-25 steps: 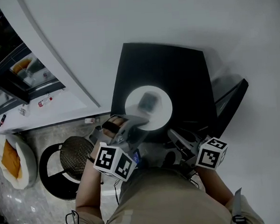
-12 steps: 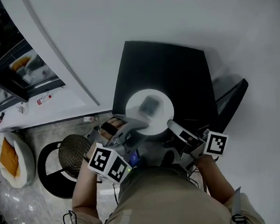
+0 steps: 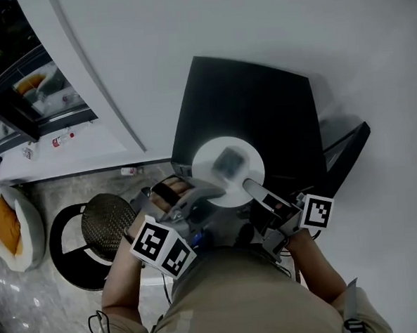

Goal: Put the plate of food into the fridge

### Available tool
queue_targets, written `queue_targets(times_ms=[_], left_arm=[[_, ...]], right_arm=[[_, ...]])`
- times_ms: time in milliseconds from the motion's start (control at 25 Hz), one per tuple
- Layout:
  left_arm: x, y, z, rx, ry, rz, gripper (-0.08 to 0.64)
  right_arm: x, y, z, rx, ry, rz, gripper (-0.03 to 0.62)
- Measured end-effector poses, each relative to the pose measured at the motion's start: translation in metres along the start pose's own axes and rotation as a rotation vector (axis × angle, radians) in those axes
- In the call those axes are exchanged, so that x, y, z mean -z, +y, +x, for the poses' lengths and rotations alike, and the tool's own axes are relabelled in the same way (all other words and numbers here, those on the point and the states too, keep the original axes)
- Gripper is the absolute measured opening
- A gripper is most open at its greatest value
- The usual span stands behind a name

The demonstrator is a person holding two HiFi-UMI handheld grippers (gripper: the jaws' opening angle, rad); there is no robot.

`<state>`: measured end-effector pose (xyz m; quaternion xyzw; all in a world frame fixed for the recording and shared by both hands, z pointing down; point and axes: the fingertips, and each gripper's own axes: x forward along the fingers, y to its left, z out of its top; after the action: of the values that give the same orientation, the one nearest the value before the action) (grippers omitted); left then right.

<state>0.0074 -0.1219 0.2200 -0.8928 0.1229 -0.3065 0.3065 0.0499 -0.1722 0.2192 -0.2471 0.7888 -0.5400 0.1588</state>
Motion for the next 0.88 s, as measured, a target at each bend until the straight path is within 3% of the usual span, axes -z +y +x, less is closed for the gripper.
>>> queue_targets(times_ms=[400,880], left_arm=[[0.002,-0.009,-0.003,-0.012,0.008,0.018,0.097],[-0.001,-0.019,-0.018,-0.014,-0.014,0.017,0.100]], right_arm=[[0.009,-0.003,-0.003,0.003,-0.059,0.140,0.063],[0.026,0.006,-0.005,0.018,-0.105,0.203,0.052]])
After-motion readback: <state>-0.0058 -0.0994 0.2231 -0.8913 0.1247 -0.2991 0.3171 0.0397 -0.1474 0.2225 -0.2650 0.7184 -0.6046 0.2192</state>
